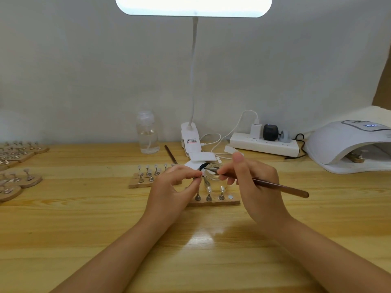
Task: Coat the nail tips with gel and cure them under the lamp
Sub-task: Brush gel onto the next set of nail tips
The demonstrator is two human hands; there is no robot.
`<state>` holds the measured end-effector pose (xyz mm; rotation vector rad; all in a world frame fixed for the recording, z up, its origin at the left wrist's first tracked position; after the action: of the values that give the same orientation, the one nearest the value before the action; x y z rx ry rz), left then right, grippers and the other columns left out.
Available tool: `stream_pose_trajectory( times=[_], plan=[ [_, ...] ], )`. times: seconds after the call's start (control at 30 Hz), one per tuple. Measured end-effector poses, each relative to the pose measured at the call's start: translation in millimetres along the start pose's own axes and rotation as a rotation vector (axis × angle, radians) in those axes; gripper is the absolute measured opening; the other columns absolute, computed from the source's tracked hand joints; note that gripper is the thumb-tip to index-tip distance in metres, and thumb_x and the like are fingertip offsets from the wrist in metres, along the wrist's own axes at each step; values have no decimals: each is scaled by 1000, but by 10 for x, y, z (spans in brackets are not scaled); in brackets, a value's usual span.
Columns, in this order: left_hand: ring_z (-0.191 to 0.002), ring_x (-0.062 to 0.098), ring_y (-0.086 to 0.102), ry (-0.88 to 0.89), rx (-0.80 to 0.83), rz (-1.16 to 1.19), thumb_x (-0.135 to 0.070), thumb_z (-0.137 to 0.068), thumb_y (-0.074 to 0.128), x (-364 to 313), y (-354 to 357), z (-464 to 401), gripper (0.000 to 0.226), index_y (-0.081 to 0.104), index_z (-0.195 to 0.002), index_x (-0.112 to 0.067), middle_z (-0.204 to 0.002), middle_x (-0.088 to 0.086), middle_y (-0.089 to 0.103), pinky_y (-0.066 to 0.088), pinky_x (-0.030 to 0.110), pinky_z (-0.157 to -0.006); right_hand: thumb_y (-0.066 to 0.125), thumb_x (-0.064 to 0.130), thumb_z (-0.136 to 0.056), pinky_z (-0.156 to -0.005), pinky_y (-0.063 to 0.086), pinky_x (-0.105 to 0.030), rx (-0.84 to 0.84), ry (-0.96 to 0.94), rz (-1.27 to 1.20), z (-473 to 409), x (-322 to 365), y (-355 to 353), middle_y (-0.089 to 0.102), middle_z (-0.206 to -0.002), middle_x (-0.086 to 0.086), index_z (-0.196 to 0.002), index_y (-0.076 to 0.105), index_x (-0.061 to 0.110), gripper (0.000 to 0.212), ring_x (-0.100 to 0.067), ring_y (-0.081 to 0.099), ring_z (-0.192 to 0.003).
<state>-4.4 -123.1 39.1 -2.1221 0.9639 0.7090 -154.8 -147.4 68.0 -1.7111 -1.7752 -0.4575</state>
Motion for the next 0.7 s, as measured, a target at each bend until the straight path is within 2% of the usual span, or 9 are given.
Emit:
stream_pose_trajectory(
  times=[0.1, 0.2, 0.33, 0.4, 0.53, 0.6, 0.7],
  plan=[
    [-84, 2, 58, 2, -1, 9, -3, -76, 69, 16, 8, -5, 35, 64, -79, -38, -79, -13, 65, 44, 15, -74, 39, 38, -89, -61, 43, -7, 23, -14, 37, 17, -24, 21, 63, -62, 14, -68, 67, 18, 41, 2, 61, -63],
    [-84, 3, 58, 15, 1, -3, -4, -76, 69, 15, 16, -3, 35, 64, -80, -39, -79, -13, 64, 43, 13, -75, 45, 43, -86, -55, 43, -9, 10, 64, -48, 35, -116, -2, 62, -52, 8, -59, 66, 18, 43, -1, 59, -53],
    [-86, 4, 58, 33, 12, -27, -5, -76, 69, 9, 30, -4, 35, 63, -81, -39, -81, -14, 63, 42, 9, -77, 40, 37, -89, -59, 43, -7, -9, -5, -7, 11, -48, -26, 62, -59, 12, -66, 67, 16, 41, 3, 60, -58],
    [-87, 3, 58, 34, 17, -24, -4, -76, 69, 12, 34, -4, 32, 65, -82, -35, -82, -12, 63, 41, 9, -78, 45, 34, -91, -60, 43, -7, 16, 2, 14, 11, -64, 4, 63, -60, 13, -67, 68, 15, 38, 4, 60, -59],
    [-87, 3, 57, 31, 20, -17, -5, -76, 69, 13, 43, -11, 29, 66, -86, -33, -83, -14, 63, 43, 11, -78, 46, 41, -88, -54, 44, -12, -17, 75, -73, 28, -133, -28, 63, -51, 3, -58, 66, 19, 43, -3, 59, -51],
    [-87, 2, 57, 28, 19, -17, -5, -77, 69, 12, 44, -15, 30, 65, -86, -34, -82, -16, 63, 43, 11, -78, 40, 38, -89, -57, 44, -9, -29, 12, -34, 17, -60, -40, 62, -54, 8, -63, 67, 19, 42, 0, 60, -56],
    [-85, 1, 58, 22, 18, -25, -5, -77, 69, 19, 43, -11, 30, 65, -86, -34, -82, -16, 62, 43, 11, -78, 47, 32, -91, -60, 43, -7, 11, 15, 8, 14, -66, 11, 63, -57, 12, -66, 68, 18, 36, 2, 61, -58]
  ],
)
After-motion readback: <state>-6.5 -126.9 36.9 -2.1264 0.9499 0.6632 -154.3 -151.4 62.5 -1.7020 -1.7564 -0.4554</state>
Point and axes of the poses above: each hand's wrist, its own z-axis away from the middle knuckle, its own y-axis out of the palm, x = y × z, the point moved 10 cm from there along -z, towards the middle knuckle
